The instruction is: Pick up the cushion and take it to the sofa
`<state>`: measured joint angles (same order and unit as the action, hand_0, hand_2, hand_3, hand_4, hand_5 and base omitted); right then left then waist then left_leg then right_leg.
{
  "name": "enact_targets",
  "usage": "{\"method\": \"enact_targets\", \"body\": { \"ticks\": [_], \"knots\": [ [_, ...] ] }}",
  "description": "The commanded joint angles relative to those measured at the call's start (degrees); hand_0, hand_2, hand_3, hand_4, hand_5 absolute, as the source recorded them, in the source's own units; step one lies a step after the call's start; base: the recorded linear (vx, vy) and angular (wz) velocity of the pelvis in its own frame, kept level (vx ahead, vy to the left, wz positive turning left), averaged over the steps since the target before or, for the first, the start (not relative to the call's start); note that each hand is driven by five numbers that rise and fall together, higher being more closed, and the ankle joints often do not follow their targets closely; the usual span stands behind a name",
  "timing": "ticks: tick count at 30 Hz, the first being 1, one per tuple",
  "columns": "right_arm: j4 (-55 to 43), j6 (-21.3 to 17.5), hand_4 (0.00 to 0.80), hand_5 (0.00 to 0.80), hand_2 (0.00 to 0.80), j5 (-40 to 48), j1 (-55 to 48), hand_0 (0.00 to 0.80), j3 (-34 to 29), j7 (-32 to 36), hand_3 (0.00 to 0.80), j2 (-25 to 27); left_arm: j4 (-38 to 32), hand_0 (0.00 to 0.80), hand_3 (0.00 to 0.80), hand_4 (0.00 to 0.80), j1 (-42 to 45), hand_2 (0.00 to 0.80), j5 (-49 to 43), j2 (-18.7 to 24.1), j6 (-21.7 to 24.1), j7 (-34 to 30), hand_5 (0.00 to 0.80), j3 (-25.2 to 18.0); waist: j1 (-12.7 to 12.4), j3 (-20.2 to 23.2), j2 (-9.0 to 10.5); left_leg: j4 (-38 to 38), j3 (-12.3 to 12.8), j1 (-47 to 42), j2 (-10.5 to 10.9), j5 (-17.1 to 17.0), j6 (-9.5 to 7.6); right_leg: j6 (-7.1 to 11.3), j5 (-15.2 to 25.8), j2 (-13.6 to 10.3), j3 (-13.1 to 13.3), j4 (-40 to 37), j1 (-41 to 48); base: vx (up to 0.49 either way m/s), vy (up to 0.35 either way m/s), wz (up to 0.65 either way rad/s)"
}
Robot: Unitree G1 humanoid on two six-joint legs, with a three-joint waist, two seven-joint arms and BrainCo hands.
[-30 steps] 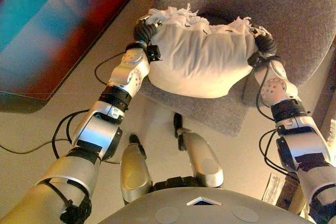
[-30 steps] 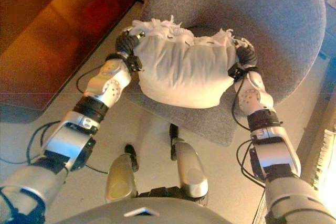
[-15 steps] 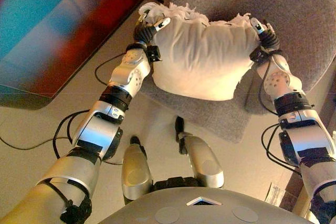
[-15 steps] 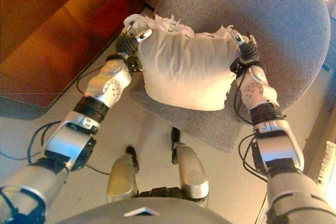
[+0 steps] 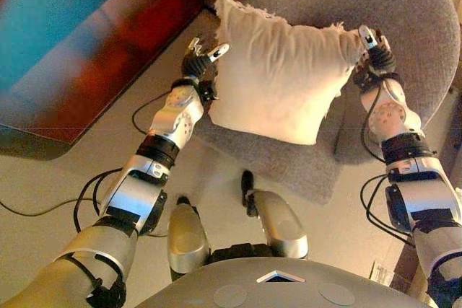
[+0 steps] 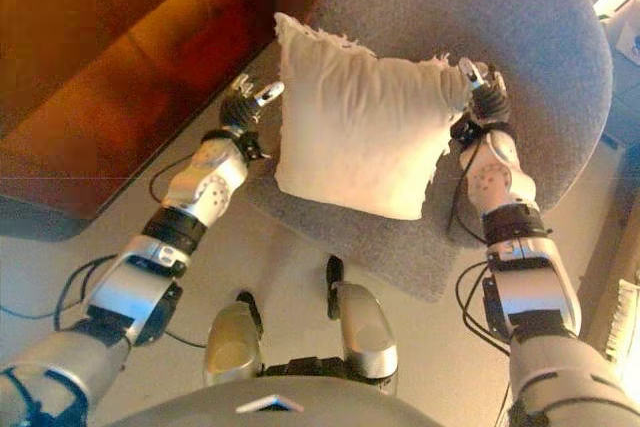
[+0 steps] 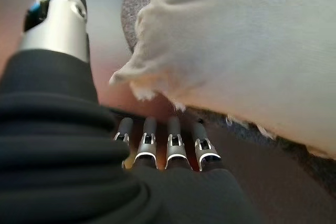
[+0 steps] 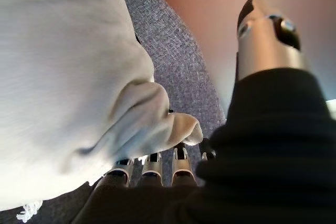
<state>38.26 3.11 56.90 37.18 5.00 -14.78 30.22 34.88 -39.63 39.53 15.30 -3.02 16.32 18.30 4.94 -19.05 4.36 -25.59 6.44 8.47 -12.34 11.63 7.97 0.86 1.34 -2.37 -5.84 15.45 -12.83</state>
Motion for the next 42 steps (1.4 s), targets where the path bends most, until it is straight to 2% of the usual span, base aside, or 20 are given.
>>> {"method": "enact_targets", "body": {
  "ticks": [1, 10, 14, 23, 29, 33, 37, 42],
  "knots": [
    [-4.48, -2.63, 0.000, 0.000, 0.000, -0.88, -3.69, 0.000, -1.49, 1.57, 0.000, 0.42, -4.93, 0.000, 0.000, 0.000, 2.98, 0.000, -0.10, 0.19, 4.53, -0.83, 0.000, -1.04, -1.27, 5.59, 0.29, -0.46, -2.26, 5.06, -2.90, -6.29, 3.44, 6.95, -5.61, -6.55, 1.94, 0.31, 7.14, 0.076, 0.050, 0.01],
    [-5.57, -2.20, 0.000, 0.000, 0.000, -2.06, -6.22, 0.000, -3.47, 3.24, 0.000, 3.22, -5.98, 0.000, 0.000, 0.000, 6.44, 0.000, 0.84, 1.26, 6.30, -1.32, 0.000, -3.53, -0.66, 7.95, -0.63, 3.26, 0.16, 1.20, -2.23, -7.52, 3.41, 7.98, -4.95, -6.94, 2.83, -3.24, 10.39, 0.011, 0.095, -0.03],
    [-7.74, -2.41, 0.000, 0.000, 0.000, -2.73, -9.52, 0.000, -5.87, 3.29, 0.000, 3.74, -7.13, 0.000, 0.000, 0.000, 10.23, 0.000, 0.84, 2.65, 6.65, -4.52, 0.000, -5.03, -0.40, 10.02, -1.01, 7.39, 2.00, -1.59, -1.28, -8.52, 2.63, 8.47, -4.09, -6.91, 3.49, -6.38, 12.15, -0.012, 0.146, -0.01],
    [-9.54, -7.51, 0.000, 0.000, 0.000, -0.16, -16.93, 0.000, -13.47, 3.85, 0.000, 6.47, -12.24, 0.000, 0.000, 0.000, 16.91, 0.000, 1.22, 3.59, 9.10, -9.02, 0.000, -5.35, 0.48, 12.76, -0.99, 14.71, 6.72, -5.77, 0.46, -10.12, 0.81, 9.26, -0.27, -7.02, 3.77, -12.66, 13.31, -0.118, 0.133, -0.02],
    [-8.06, -8.34, 0.000, 0.000, 0.000, -0.28, -17.55, 0.000, -15.82, 2.55, 0.000, 10.31, -15.24, 0.000, 0.000, 0.000, 20.36, 0.000, 1.70, 4.26, 10.16, -11.76, 0.000, -5.01, 0.38, 14.01, -0.92, 17.28, 7.99, -7.53, 2.03, -10.02, -0.35, 9.50, 1.78, -7.28, 3.67, -14.70, 13.04, -0.108, 0.098, -0.04],
    [-7.06, -6.71, 0.000, 0.000, 0.000, -0.91, -18.46, 0.000, -16.90, 3.99, 0.000, 11.65, -16.62, 0.000, 0.000, 0.000, 22.25, 0.000, 3.81, 4.39, 9.85, -13.27, 0.000, -5.08, 0.36, 14.78, -0.96, 18.94, 8.27, -8.63, 3.12, -9.97, -1.05, 9.69, 3.11, -7.40, 3.72, -15.95, 12.81, -0.084, 0.080, -0.01],
    [-9.10, -5.70, 0.000, 0.000, 0.000, -1.96, -21.37, 0.000, -16.92, 8.01, 0.000, 10.05, -18.66, 0.000, 0.000, 0.000, 24.82, 0.000, 5.24, 3.96, 9.79, -14.67, 0.000, -5.97, 0.57, 15.53, -1.06, 21.04, 8.57, -9.61, 4.15, -10.39, -1.66, 9.78, 4.34, -7.20, 4.02, -17.28, 12.42, -0.076, 0.076, -0.01],
    [-19.56, -5.52, 0.000, 0.000, 0.000, -4.46, -30.04, 0.000, -14.90, 14.21, 0.000, 0.81, -23.84, 0.000, 0.000, 0.000, 29.51, 0.000, 4.58, 2.91, 8.65, -15.93, 0.000, -7.60, 1.38, 15.72, -1.27, 23.31, 9.07, -10.69, 5.42, -10.79, -2.80, 9.65, 5.35, -6.36, 4.97, -18.02, 11.47, -0.108, 0.063, -0.02]
  ]
}}
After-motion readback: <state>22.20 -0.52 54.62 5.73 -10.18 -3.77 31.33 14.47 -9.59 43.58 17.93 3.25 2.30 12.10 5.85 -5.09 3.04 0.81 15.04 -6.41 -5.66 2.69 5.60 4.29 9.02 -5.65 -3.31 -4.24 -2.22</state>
